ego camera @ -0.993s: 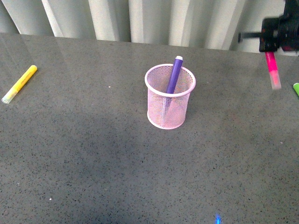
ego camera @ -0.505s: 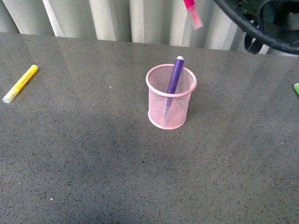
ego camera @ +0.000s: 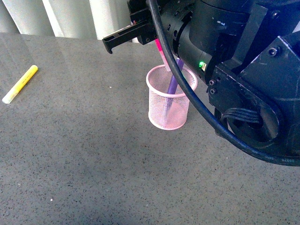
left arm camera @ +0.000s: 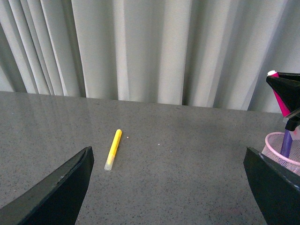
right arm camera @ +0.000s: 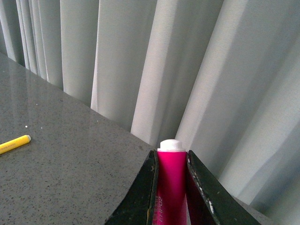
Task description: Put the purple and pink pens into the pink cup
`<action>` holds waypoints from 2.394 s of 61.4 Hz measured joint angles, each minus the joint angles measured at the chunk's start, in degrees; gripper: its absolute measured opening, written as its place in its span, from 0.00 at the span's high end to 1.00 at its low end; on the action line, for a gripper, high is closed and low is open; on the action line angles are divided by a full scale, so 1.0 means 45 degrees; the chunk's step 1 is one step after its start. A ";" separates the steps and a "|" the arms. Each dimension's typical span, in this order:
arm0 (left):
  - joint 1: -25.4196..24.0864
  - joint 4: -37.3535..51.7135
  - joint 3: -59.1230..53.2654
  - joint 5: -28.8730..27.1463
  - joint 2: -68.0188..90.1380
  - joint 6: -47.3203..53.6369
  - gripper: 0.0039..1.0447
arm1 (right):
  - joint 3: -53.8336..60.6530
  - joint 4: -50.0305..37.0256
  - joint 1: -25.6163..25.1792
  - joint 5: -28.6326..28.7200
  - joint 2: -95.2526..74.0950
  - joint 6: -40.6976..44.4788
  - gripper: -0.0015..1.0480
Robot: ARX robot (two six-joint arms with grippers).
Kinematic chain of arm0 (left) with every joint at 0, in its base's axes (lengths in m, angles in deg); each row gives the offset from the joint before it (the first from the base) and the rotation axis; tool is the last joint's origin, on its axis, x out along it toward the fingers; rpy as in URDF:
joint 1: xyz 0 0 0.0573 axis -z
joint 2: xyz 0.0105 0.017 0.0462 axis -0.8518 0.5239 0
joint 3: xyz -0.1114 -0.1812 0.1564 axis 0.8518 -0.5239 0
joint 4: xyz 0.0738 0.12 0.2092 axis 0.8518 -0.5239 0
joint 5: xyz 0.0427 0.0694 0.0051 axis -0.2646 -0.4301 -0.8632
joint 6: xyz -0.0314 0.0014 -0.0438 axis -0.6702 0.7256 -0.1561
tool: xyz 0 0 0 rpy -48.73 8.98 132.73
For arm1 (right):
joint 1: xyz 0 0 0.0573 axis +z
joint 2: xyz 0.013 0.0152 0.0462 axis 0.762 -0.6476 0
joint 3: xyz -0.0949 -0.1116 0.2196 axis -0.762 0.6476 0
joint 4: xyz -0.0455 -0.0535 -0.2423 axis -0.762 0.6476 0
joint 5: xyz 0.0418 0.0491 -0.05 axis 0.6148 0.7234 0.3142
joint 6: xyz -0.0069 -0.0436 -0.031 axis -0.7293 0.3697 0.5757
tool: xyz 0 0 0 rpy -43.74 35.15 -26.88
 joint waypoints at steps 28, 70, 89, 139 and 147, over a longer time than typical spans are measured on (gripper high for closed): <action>0.0000 0.0000 0.0000 0.0000 0.0000 0.0000 0.06 | -0.0053 -0.0160 -0.0291 0.0758 -0.0656 -0.0223 0.89; 0.0000 0.0000 0.0000 0.0000 0.0000 0.0000 0.06 | 0.0350 0.0316 -0.0471 0.0534 -0.1146 -0.0957 0.42; 0.0000 0.0000 0.0000 0.0000 0.0000 0.0000 0.06 | 0.1826 0.4449 -0.1316 -0.2118 0.2977 -0.2739 0.07; 0.0000 0.0000 0.0000 -0.0019 -0.0010 0.0000 0.06 | 0.9714 0.1904 -0.5090 -0.0908 1.0681 -0.2822 0.87; 0.0000 0.0000 0.0000 -0.0019 -0.0010 0.0000 0.06 | 1.0554 0.2492 -0.5493 -0.0559 1.1924 -0.2764 0.97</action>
